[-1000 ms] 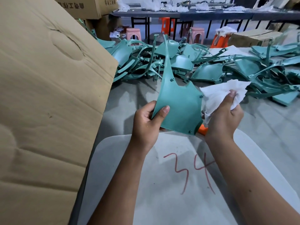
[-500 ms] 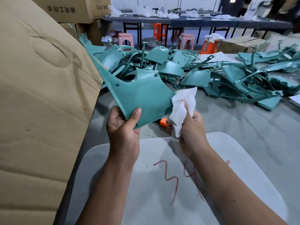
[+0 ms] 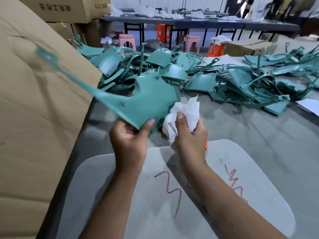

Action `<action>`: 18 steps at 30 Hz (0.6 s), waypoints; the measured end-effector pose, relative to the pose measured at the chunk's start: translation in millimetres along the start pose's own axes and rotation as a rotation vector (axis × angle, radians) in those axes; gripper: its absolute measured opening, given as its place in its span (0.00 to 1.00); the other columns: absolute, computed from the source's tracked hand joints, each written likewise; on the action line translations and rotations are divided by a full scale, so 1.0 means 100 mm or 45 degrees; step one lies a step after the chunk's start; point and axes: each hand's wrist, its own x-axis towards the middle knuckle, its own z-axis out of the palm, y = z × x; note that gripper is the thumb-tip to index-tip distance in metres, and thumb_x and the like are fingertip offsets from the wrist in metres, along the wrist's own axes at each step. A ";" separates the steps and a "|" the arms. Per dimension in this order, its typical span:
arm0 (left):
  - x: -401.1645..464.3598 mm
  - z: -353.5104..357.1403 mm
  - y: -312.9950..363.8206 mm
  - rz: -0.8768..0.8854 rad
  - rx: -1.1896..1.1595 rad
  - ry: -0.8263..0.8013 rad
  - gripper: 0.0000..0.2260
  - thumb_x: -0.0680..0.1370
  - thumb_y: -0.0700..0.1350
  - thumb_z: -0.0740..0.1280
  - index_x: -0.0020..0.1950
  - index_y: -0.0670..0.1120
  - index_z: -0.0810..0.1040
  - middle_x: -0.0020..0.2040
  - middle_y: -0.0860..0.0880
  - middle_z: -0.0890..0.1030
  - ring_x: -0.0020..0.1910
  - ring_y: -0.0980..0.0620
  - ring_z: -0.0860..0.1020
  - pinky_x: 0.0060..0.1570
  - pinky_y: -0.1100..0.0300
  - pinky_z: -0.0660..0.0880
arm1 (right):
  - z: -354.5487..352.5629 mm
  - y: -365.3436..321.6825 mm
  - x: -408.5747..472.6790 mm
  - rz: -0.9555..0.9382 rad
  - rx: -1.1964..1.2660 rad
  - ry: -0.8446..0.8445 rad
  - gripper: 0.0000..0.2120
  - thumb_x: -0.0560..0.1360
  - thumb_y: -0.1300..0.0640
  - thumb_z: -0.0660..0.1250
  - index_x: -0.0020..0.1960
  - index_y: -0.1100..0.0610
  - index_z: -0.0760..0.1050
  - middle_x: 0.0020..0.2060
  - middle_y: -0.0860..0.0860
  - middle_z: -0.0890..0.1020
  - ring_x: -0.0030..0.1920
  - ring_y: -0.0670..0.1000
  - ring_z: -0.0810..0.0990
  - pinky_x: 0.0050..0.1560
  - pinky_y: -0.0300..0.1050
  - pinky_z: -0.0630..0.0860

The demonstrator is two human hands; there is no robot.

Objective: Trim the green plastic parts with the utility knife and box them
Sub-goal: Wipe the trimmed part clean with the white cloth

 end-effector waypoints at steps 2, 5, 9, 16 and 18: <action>0.01 0.02 0.03 0.067 -0.051 0.025 0.17 0.72 0.29 0.75 0.54 0.48 0.84 0.54 0.51 0.87 0.54 0.51 0.85 0.54 0.59 0.80 | 0.02 0.00 -0.03 0.037 0.048 -0.098 0.11 0.85 0.49 0.64 0.60 0.55 0.79 0.45 0.45 0.87 0.44 0.41 0.84 0.43 0.34 0.77; -0.02 0.04 0.04 0.091 -0.011 0.009 0.14 0.71 0.31 0.76 0.52 0.48 0.85 0.53 0.50 0.87 0.53 0.50 0.86 0.53 0.58 0.81 | 0.09 0.02 -0.16 0.148 0.193 -0.561 0.16 0.86 0.47 0.59 0.51 0.53 0.82 0.45 0.53 0.86 0.46 0.48 0.87 0.49 0.44 0.84; -0.04 0.01 0.02 -0.026 -0.012 -0.047 0.09 0.73 0.38 0.76 0.52 0.46 0.85 0.52 0.47 0.87 0.53 0.47 0.86 0.52 0.56 0.82 | 0.13 0.05 -0.22 0.205 0.073 -0.627 0.19 0.84 0.49 0.58 0.51 0.63 0.79 0.47 0.68 0.84 0.49 0.63 0.85 0.54 0.61 0.81; 0.00 0.05 0.10 0.005 -0.007 -0.253 0.11 0.75 0.37 0.75 0.50 0.53 0.88 0.49 0.51 0.88 0.48 0.50 0.85 0.48 0.57 0.81 | 0.09 0.01 -0.18 -0.120 -0.008 -0.426 0.16 0.87 0.57 0.58 0.47 0.67 0.74 0.37 0.64 0.81 0.38 0.53 0.78 0.40 0.52 0.76; 0.01 0.06 0.11 0.016 -0.013 -0.277 0.12 0.75 0.36 0.75 0.52 0.52 0.88 0.52 0.49 0.87 0.53 0.47 0.86 0.52 0.55 0.81 | 0.08 0.00 -0.16 -0.127 0.009 -0.339 0.16 0.87 0.58 0.59 0.43 0.62 0.74 0.32 0.54 0.80 0.35 0.49 0.77 0.38 0.46 0.75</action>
